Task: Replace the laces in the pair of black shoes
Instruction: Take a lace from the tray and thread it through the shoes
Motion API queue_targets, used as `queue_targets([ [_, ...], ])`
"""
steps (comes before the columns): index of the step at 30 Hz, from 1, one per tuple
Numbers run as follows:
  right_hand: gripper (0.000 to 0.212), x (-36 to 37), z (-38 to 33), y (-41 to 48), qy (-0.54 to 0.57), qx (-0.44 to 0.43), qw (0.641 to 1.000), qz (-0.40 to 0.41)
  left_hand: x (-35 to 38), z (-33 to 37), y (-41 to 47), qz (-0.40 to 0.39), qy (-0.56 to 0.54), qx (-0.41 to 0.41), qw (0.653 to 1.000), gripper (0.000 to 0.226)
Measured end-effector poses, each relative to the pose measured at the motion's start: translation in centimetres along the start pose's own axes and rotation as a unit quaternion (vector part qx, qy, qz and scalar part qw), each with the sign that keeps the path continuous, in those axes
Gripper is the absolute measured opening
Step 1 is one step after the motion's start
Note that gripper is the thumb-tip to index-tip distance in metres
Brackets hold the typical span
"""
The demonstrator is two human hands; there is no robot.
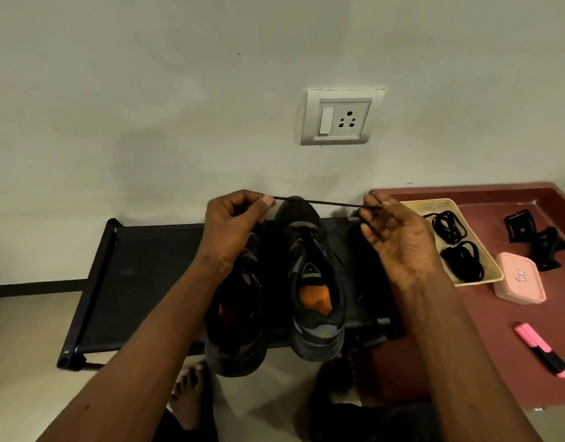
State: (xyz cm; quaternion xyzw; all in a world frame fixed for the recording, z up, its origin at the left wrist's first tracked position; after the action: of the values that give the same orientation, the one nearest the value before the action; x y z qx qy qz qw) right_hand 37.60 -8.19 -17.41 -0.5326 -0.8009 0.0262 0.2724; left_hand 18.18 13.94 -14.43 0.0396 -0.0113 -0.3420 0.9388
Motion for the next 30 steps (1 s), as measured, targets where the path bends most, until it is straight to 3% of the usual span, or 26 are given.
queue_targets([
  [2, 0.030, -0.8, 0.4, 0.0, -0.044, 0.003, 0.998, 0.040, -1.4, -0.4, 0.3, 0.024, -0.006, -0.004, 1.000, 0.015],
  [4, 0.026, -1.4, 0.2, -0.1, -0.215, -0.011, 0.974, 0.069, -1.9, -0.6, 0.4, 0.042, 0.039, 0.008, 0.998, 0.014],
  [6, 0.027, -0.9, -0.4, -0.4, -0.457, -0.067, 0.885, 0.058, -1.5, -0.4, 0.2, 0.049, 0.122, 0.031, 0.991, 0.013],
  [7, 0.029, -0.1, -0.8, -0.8, -0.527, -0.102, 0.842, 0.047, -1.0, -0.1, 0.0, 0.043, 0.166, 0.046, 0.984, 0.013],
  [8, 0.031, 0.9, -0.8, -1.1, -0.540, -0.132, 0.831, 0.024, -0.1, 0.2, -0.2, 0.027, 0.204, 0.062, 0.977, 0.013],
  [11, 0.046, 4.9, 0.7, -2.2, -0.415, -0.142, 0.890, -0.125, 3.1, 1.0, -1.1, -0.044, 0.266, 0.104, 0.957, 0.015],
  [14, 0.044, 7.4, 1.5, -3.5, -0.386, -0.163, 0.887, -0.196, 5.2, 1.7, -1.9, -0.086, 0.262, 0.138, 0.951, 0.016],
  [19, 0.022, 6.8, 0.9, -3.3, -0.389, -0.194, 0.885, -0.164, 5.8, 1.3, -2.0, -0.103, 0.225, 0.119, 0.962, 0.011],
  [26, 0.021, 3.0, -0.7, -1.6, -0.439, -0.190, 0.877, -0.038, 2.8, 0.4, -0.6, -0.068, 0.167, 0.049, 0.982, 0.014],
  [28, 0.019, 2.6, -0.8, -1.5, -0.465, -0.189, 0.864, -0.023, 2.7, 0.2, -0.6, -0.082, 0.177, 0.043, 0.980, 0.016],
  [30, 0.020, 2.4, -1.1, -1.6, -0.524, -0.202, 0.827, -0.006, 2.9, 0.0, -0.8, -0.098, 0.187, 0.038, 0.977, 0.016],
])
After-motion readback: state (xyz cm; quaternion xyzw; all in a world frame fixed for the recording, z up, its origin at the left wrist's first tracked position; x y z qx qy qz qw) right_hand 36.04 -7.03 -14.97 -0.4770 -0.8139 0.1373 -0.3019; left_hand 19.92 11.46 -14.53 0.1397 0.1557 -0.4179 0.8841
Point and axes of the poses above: each hand's wrist, its own y-axis towards the middle knuckle, its own x-axis out of the palm, z = x × y, the point moved 10 cm from there along y, towards the middle knuckle
